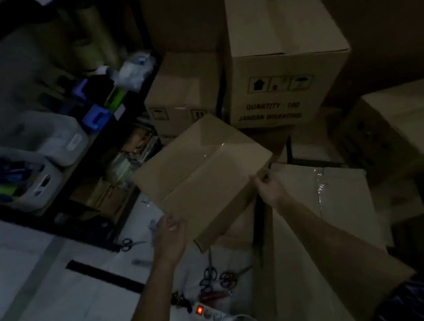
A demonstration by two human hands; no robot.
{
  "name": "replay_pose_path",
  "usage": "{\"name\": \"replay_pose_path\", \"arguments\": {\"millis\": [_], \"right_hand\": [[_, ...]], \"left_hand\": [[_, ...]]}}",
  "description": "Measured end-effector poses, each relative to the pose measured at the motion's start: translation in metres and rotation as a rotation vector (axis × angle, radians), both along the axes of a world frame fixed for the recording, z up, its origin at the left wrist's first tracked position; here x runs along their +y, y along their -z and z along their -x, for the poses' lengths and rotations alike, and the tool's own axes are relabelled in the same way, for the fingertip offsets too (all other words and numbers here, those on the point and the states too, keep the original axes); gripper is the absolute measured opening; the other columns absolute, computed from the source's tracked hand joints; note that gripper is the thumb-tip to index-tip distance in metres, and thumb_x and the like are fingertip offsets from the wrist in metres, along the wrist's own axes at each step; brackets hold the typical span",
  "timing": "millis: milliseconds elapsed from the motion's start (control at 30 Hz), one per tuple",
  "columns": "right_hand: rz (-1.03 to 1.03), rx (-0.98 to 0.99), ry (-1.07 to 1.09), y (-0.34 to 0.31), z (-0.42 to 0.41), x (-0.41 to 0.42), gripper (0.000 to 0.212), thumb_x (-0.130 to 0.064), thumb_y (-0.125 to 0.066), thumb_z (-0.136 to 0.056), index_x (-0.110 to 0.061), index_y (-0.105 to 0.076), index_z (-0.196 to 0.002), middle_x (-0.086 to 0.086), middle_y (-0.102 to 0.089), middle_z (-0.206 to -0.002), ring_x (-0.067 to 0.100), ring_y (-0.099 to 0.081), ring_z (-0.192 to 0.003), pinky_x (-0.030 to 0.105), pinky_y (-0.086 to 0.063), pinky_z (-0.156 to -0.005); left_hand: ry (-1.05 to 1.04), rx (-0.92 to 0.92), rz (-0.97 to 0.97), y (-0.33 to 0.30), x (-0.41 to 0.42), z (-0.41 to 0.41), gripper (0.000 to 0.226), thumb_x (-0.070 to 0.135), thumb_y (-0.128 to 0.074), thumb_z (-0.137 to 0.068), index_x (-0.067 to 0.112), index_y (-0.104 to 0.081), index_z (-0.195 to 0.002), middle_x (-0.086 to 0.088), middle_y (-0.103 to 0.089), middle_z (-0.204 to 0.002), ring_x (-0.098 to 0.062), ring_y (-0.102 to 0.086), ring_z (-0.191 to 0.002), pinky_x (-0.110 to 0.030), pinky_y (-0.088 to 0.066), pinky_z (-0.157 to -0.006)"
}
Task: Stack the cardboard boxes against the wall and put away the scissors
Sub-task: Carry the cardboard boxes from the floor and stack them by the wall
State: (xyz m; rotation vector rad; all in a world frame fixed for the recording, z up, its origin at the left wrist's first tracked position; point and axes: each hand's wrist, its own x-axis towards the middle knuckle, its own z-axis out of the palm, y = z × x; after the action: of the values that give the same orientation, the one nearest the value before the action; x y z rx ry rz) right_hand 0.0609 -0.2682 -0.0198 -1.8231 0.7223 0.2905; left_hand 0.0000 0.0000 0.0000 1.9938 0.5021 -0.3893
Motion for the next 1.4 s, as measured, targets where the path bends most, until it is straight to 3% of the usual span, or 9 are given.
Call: {"name": "replay_pose_path", "arguments": {"millis": [100,200,333,567,667,833,1133,1267,1400], "right_hand": [[-0.004,-0.01,0.088,0.009,-0.002,-0.022,0.069,-0.049,-0.061,-0.093,-0.022,-0.033,-0.151,0.011,-0.045,-0.149,0.033,-0.048,-0.132,0.038,-0.042,-0.104],[0.004,0.037,0.216,0.029,0.014,-0.049,0.076,-0.052,-0.063,-0.09,-0.024,-0.03,-0.153,0.018,-0.038,-0.151,0.035,-0.046,-0.133,0.044,-0.045,-0.106],[0.075,0.097,0.329,0.072,0.042,-0.103,0.082,-0.053,-0.07,-0.084,-0.018,-0.036,-0.149,0.019,-0.045,-0.146,0.033,-0.048,-0.131,0.045,-0.043,-0.108],[0.34,0.298,0.429,0.133,0.112,-0.19,0.106,-0.078,-0.063,-0.071,-0.024,-0.023,-0.154,0.015,-0.03,-0.154,0.04,-0.037,-0.138,0.057,-0.036,-0.109],[0.513,0.427,0.372,0.147,0.135,-0.209,0.113,-0.086,-0.053,-0.07,-0.024,-0.013,-0.155,0.014,-0.018,-0.16,0.039,-0.024,-0.144,0.057,-0.027,-0.113],[0.519,0.52,0.466,0.156,0.151,-0.226,0.126,-0.087,-0.057,-0.067,-0.018,-0.004,-0.158,0.021,-0.009,-0.162,0.042,-0.012,-0.148,0.058,-0.014,-0.116],[0.507,0.544,0.476,0.113,0.202,-0.231,0.113,-0.089,-0.055,-0.066,-0.018,-0.032,-0.151,0.022,-0.035,-0.148,0.043,-0.036,-0.134,0.053,-0.029,-0.11],[0.45,0.38,0.416,0.064,0.238,-0.224,0.122,-0.1,-0.052,-0.047,-0.022,-0.048,-0.141,0.018,-0.051,-0.139,0.043,-0.049,-0.127,0.058,-0.042,-0.105],[0.343,0.246,0.374,0.001,0.268,-0.204,0.103,-0.078,-0.07,-0.066,-0.017,-0.042,-0.145,0.017,-0.047,-0.145,0.042,-0.045,-0.131,0.054,-0.038,-0.11]], "left_hand": [[-0.058,-0.016,-0.135,0.017,-0.022,-0.014,0.07,0.04,-0.055,-0.094,0.016,-0.023,-0.151,-0.008,-0.035,-0.148,-0.03,-0.046,-0.125,-0.041,-0.042,-0.103],[0.166,-0.282,-0.495,0.039,-0.049,-0.011,0.074,0.051,-0.053,-0.083,0.005,-0.042,-0.14,-0.021,-0.045,-0.14,-0.039,-0.044,-0.126,-0.055,-0.033,-0.108],[0.499,-0.402,-0.398,0.069,-0.109,0.001,0.062,0.056,-0.048,-0.086,0.014,-0.053,-0.132,-0.008,-0.056,-0.129,-0.028,-0.051,-0.117,-0.046,-0.042,-0.099],[0.501,0.095,0.039,0.161,-0.206,0.029,0.078,0.071,-0.057,-0.078,0.027,-0.04,-0.14,-0.004,-0.052,-0.138,-0.03,-0.053,-0.123,-0.044,-0.048,-0.1],[0.511,0.236,0.042,0.179,-0.232,0.041,0.079,0.052,-0.054,-0.092,0.018,-0.018,-0.153,-0.003,-0.031,-0.155,-0.024,-0.036,-0.139,-0.019,-0.027,-0.104],[0.498,0.327,-0.022,0.207,-0.239,0.046,0.067,0.043,-0.048,-0.098,0.02,-0.018,-0.153,-0.009,-0.038,-0.152,-0.031,-0.046,-0.13,-0.027,-0.039,-0.1],[0.536,0.251,0.091,0.167,-0.194,0.081,0.047,0.044,-0.047,-0.098,0.028,-0.045,-0.143,0.002,-0.057,-0.135,-0.022,-0.057,-0.118,-0.027,-0.046,-0.095],[0.575,0.208,0.129,0.117,-0.159,0.101,0.058,0.069,-0.049,-0.085,0.037,-0.053,-0.133,0.006,-0.064,-0.126,-0.02,-0.062,-0.109,-0.041,-0.052,-0.095],[0.6,0.105,0.097,0.053,-0.128,0.132,0.039,0.043,-0.049,-0.097,0.021,-0.059,-0.127,0.002,-0.065,-0.119,-0.014,-0.061,-0.102,-0.023,-0.05,-0.083]]}}
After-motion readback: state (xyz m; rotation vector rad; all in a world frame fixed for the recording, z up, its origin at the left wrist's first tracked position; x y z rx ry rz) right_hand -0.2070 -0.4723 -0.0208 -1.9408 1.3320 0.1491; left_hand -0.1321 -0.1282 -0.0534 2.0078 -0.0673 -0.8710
